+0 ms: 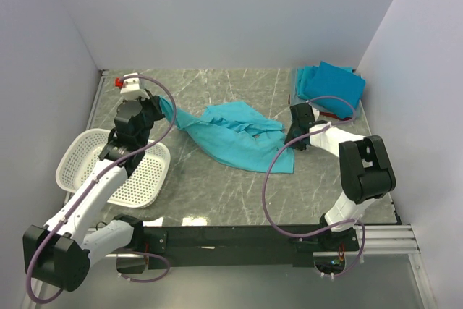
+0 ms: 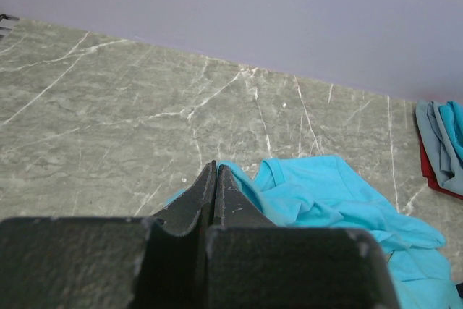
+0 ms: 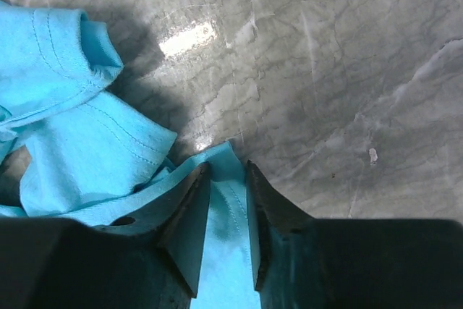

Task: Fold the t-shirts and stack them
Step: Flatten the tshirt out

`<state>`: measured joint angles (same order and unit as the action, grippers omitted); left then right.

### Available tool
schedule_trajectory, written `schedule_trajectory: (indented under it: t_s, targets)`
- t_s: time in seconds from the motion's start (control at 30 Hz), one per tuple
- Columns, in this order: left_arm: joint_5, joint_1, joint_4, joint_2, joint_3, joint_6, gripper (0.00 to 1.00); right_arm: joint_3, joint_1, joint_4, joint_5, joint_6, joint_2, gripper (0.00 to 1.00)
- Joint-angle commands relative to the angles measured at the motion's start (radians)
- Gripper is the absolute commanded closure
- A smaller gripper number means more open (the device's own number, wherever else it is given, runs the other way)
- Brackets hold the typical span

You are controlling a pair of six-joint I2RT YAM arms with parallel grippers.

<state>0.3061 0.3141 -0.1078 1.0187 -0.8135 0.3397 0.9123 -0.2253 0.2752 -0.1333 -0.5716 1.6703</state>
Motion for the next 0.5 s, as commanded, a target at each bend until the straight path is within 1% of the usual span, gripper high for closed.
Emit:
schedule_trajectory:
  t_s: [0.0, 0.03, 0.07, 0.13, 0.17, 0.2, 0.33, 0.43, 0.47]
  targets:
    - [-0.021, -0.01, -0.027, -0.031, 0.005, 0.019, 1.0, 0.014, 0.004, 0.03, 0.026, 0.016, 0.003, 0.7]
    - [-0.027, -0.01, -0.029, -0.032, 0.007, 0.019, 1.0, 0.011, 0.004, 0.03, 0.026, 0.016, 0.003, 0.73]
    - [-0.028, -0.013, -0.029, -0.032, 0.007, 0.021, 1.0, 0.004, 0.004, 0.029, 0.024, 0.016, -0.003, 0.83]
    - [-0.033, -0.017, -0.029, -0.031, 0.008, 0.021, 1.0, -0.006, 0.006, 0.024, 0.023, 0.019, -0.01, 0.91]
    - [-0.035, -0.018, -0.029, -0.029, 0.008, 0.021, 1.0, -0.012, 0.006, 0.024, 0.018, 0.021, -0.017, 0.98]
    - [-0.036, -0.02, -0.029, -0.028, 0.008, 0.022, 1.0, -0.013, 0.007, 0.027, 0.015, 0.024, -0.02, 1.0]
    - [-0.033, -0.026, -0.026, -0.026, 0.007, 0.024, 1.0, -0.03, 0.006, 0.028, -0.009, 0.027, -0.069, 1.0]
    - [-0.018, -0.03, -0.023, -0.034, 0.008, 0.027, 1.0, -0.041, 0.007, 0.044, -0.04, 0.035, -0.153, 1.0]
    - [-0.015, -0.032, -0.026, -0.04, 0.01, 0.027, 1.0, -0.044, 0.006, 0.048, -0.051, 0.035, -0.205, 1.0]
